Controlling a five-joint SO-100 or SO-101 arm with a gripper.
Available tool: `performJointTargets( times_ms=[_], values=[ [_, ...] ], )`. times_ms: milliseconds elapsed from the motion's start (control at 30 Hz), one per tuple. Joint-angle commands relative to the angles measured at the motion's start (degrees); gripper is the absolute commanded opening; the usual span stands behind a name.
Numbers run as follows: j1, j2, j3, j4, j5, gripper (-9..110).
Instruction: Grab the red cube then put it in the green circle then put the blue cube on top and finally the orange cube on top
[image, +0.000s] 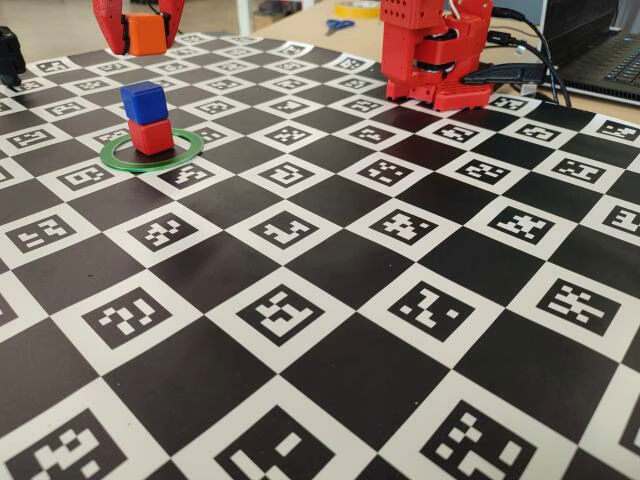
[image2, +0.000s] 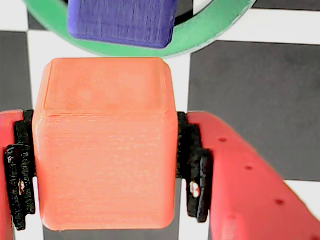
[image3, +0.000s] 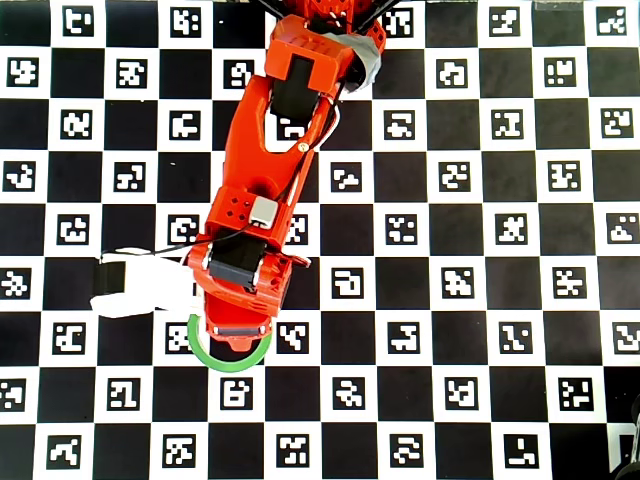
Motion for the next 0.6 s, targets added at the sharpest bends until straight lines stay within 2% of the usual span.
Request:
performJointTargets(
  times_ms=[0, 567],
  values=[
    [1.32, 1.85, -2.90, 0.62, -0.35, 7],
    [1.49, 2.02, 3.60, -4.66, -0.09, 7]
  ],
)
